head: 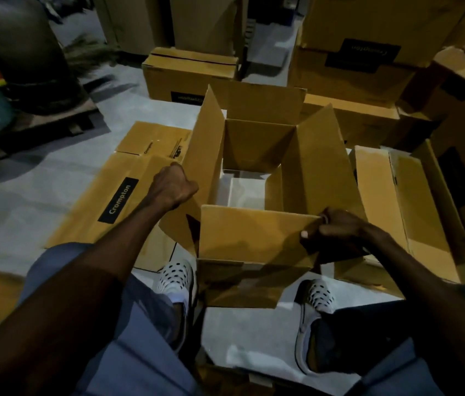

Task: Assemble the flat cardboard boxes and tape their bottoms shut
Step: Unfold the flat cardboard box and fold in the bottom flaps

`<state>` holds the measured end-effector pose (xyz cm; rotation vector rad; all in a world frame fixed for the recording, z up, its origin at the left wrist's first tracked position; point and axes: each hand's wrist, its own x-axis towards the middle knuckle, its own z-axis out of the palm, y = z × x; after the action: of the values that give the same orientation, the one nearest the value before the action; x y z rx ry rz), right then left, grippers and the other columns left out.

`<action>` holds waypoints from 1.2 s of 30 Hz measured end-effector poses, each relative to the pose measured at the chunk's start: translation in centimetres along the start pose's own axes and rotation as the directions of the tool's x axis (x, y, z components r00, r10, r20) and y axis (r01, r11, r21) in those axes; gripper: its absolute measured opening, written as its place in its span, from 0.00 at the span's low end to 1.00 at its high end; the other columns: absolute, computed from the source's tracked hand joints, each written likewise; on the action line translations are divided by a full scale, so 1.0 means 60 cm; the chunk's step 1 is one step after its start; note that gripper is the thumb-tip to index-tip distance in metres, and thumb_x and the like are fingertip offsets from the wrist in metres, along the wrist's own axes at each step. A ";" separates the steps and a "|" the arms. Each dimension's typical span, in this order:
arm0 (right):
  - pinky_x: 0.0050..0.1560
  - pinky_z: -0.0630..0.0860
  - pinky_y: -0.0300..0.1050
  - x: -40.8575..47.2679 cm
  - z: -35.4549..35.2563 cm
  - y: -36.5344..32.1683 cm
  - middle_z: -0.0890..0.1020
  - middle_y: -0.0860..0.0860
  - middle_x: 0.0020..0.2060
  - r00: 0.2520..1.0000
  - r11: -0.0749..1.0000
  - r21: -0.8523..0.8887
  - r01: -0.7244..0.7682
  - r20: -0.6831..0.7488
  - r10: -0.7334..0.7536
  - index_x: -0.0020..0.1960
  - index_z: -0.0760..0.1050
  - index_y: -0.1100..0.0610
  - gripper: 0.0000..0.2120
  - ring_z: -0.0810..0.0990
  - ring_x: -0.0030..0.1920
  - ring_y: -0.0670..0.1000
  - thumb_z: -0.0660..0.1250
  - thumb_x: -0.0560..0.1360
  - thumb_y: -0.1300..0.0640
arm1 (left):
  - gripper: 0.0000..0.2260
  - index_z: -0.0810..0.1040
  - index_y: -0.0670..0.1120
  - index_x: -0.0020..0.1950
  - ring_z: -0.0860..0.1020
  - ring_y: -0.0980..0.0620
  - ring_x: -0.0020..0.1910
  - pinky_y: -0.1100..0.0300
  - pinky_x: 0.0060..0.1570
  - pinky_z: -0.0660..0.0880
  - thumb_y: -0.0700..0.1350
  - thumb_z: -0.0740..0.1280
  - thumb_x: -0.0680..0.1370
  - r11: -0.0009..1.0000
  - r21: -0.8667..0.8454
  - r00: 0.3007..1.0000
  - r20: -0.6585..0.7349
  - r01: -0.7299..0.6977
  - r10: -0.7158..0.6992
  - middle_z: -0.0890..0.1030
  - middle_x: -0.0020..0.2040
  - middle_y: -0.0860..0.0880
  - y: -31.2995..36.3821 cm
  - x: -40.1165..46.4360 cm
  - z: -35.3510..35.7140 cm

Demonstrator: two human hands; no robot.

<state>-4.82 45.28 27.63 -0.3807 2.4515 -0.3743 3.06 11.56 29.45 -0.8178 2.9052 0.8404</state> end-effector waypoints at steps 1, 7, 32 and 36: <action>0.44 0.74 0.48 0.013 0.002 0.005 0.81 0.52 0.44 0.998 0.999 0.031 0.012 -0.058 -0.010 0.48 0.75 0.53 0.25 0.79 0.43 0.52 0.72 0.67 0.33 | 0.09 0.71 0.42 0.53 0.73 0.47 0.37 0.59 0.29 0.64 0.45 0.65 0.77 1.000 0.001 1.000 0.004 -0.006 0.006 0.76 0.43 0.45 0.003 0.009 0.000; 0.73 0.51 0.69 0.069 0.066 0.014 0.71 0.55 0.70 0.970 0.973 -0.221 -0.066 -0.244 0.011 0.66 0.73 0.55 0.36 0.62 0.74 0.58 0.67 0.69 0.30 | 0.22 0.63 0.45 0.69 0.75 0.46 0.45 0.54 0.39 0.73 0.44 0.66 0.78 0.994 -0.090 0.995 0.073 -0.064 0.071 0.77 0.55 0.43 0.029 0.045 0.006; 0.75 0.58 0.63 0.524 -0.221 -0.127 0.54 0.60 0.78 0.863 0.987 0.016 0.157 -0.489 -0.130 0.79 0.52 0.57 0.47 0.55 0.77 0.62 0.76 0.71 0.48 | 0.31 0.52 0.60 0.77 0.78 0.41 0.59 0.46 0.53 0.78 0.46 0.65 0.80 0.961 -0.268 0.994 0.070 -0.066 0.087 0.72 0.70 0.43 0.085 0.272 0.037; 0.74 0.47 0.69 0.597 -0.266 -0.174 0.44 0.56 0.80 0.821 0.977 -0.192 0.097 -0.539 -0.188 0.80 0.43 0.56 0.53 0.42 0.79 0.60 0.75 0.70 0.45 | 0.28 0.56 0.59 0.77 0.79 0.48 0.54 0.56 0.47 0.74 0.47 0.64 0.80 0.975 -0.211 0.994 0.064 -0.068 0.083 0.75 0.68 0.48 0.082 0.288 0.051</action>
<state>-40.22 25.69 24.31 -0.5947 3.0482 -0.3989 -14.68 8.29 26.72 -0.6740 2.8351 1.1720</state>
